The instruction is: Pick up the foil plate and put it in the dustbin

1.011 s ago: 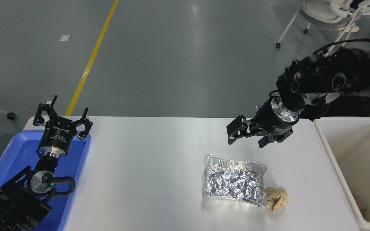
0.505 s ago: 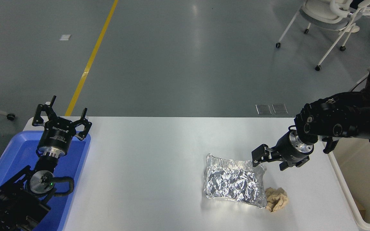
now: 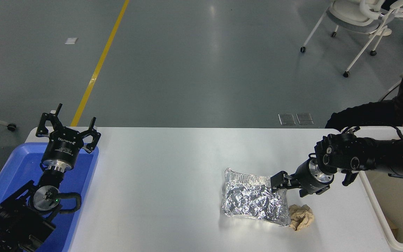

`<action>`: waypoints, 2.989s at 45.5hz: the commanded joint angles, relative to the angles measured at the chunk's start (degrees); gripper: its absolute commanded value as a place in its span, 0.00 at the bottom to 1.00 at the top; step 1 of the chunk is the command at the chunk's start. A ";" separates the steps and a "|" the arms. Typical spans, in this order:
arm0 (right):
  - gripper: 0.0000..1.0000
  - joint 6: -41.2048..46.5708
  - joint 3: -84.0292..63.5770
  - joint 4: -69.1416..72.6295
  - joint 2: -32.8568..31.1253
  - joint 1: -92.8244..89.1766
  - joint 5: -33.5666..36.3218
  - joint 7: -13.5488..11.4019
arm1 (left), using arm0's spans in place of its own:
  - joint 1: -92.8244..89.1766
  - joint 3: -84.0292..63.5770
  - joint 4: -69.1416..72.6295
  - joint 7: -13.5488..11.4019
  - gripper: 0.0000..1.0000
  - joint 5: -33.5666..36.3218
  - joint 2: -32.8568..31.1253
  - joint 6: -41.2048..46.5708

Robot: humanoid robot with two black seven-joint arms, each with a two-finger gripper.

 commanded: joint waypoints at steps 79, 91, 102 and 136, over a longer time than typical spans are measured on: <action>0.00 11.11 -26.38 43.27 -5.24 71.26 10.40 4.33 | 0.18 -0.09 0.03 0.10 1.00 -0.01 0.00 0.00; 0.00 13.22 -27.26 44.42 -5.15 75.22 10.49 4.24 | 0.18 0.00 0.03 0.10 1.00 -0.01 0.00 0.00; 0.00 13.22 -31.56 44.07 -6.29 75.22 9.88 4.15 | 0.18 0.00 0.03 0.01 1.00 -0.01 0.00 0.00; 0.00 10.50 -24.82 -3.73 -48.48 39.83 -14.12 7.67 | 0.18 0.00 0.03 0.01 1.00 -0.01 0.00 0.00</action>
